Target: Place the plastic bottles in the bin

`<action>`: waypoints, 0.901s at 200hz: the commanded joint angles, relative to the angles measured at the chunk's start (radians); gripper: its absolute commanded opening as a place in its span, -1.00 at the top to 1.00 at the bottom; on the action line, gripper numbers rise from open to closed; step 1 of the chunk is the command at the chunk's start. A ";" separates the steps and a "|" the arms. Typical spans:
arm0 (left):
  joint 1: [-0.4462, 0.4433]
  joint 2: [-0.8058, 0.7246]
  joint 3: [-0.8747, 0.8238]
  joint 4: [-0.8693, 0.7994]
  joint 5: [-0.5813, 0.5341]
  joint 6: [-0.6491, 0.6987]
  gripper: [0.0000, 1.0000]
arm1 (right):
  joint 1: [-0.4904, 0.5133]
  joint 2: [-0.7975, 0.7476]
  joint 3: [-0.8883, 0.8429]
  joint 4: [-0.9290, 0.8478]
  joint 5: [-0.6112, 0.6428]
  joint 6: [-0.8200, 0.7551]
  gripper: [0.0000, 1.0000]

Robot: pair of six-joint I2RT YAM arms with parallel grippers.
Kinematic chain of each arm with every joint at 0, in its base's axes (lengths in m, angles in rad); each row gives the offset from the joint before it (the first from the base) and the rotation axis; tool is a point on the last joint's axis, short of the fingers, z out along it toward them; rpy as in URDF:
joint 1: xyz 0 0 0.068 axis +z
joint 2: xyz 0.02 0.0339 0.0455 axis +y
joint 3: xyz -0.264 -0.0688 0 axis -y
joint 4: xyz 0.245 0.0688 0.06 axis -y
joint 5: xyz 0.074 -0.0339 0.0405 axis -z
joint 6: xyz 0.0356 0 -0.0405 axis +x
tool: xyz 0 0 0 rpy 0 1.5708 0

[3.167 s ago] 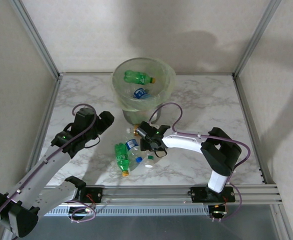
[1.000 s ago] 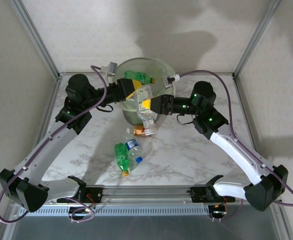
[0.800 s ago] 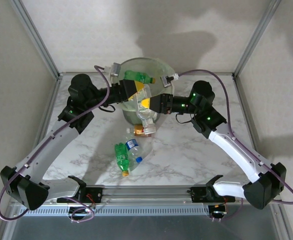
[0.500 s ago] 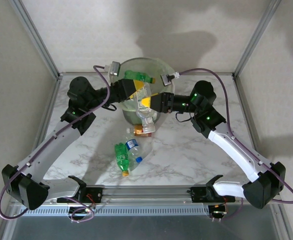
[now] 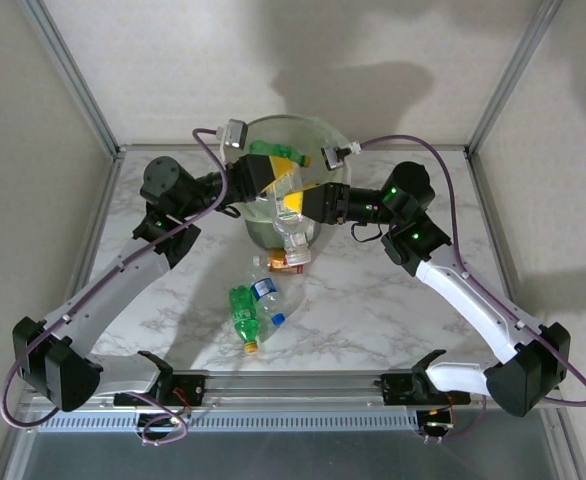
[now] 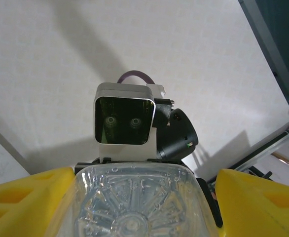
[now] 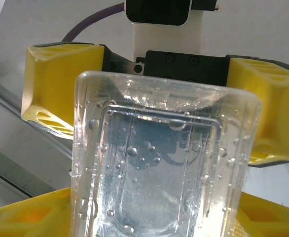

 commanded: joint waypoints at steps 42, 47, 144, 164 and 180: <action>-0.026 0.008 0.028 0.084 0.035 0.006 -0.12 | 0.003 -0.014 -0.026 0.001 0.011 0.002 -0.23; -0.026 0.008 0.031 0.082 0.032 0.010 -0.09 | 0.003 -0.019 -0.026 -0.008 0.016 -0.003 -0.23; 0.100 0.035 0.133 -0.180 -0.150 0.124 0.00 | -0.077 -0.115 0.158 -0.704 0.571 -0.286 -0.98; 0.127 0.061 0.192 -0.278 -0.232 0.137 -0.08 | -0.110 -0.130 0.219 -0.852 0.735 -0.310 -0.97; 0.140 0.102 0.290 -0.422 -0.333 0.173 0.00 | -0.141 -0.162 0.223 -0.882 0.783 -0.318 -0.97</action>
